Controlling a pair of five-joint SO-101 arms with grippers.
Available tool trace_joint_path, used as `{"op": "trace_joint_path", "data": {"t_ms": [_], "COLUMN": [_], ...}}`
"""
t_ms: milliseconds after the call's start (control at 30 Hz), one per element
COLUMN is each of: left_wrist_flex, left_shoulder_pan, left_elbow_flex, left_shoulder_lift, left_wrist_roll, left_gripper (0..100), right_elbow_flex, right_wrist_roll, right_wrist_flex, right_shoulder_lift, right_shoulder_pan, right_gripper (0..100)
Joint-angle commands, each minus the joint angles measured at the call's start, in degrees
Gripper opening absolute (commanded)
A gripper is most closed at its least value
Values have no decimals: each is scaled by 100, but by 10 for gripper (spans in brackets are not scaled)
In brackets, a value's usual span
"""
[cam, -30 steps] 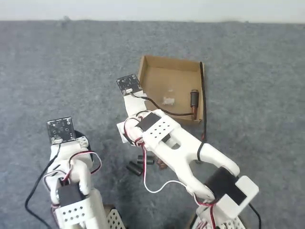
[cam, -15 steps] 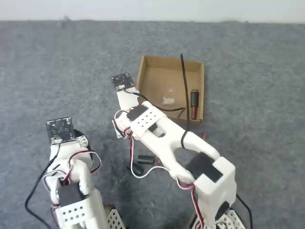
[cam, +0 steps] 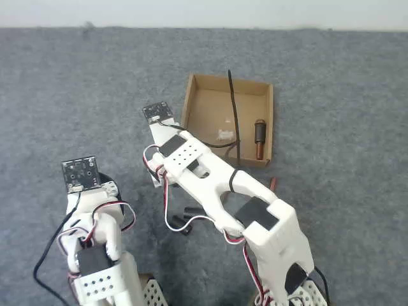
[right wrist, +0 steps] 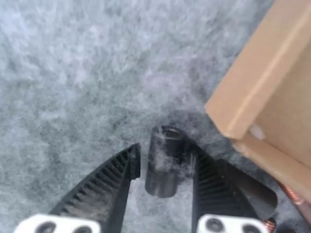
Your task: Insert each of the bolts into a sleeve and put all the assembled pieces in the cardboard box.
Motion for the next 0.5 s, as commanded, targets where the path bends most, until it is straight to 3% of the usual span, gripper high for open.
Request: {"op": "trace_joint_path", "data": {"t_ms": [0, 167, 333, 467], "left_wrist_flex": [-158, -158, -158, -158], "left_shoulder_pan": [9, 9, 9, 9], "left_elbow_flex": [-40, -40, -40, -40], "left_shoulder_lift": [-97, -97, -97, -97], "left_wrist_roll": [-44, -44, -44, -44], "left_gripper": [13, 13, 13, 13], "right_elbow_flex": [-457, -624, -633, -642], "right_wrist_roll": [-53, -53, -35, -26], "right_wrist_flex": [233, 391, 382, 620], "right_shoulder_lift": [48, 163, 163, 110], "right_shoulder_pan": [-57, -57, -57, -57], "right_gripper": [148, 143, 6, 8]}}
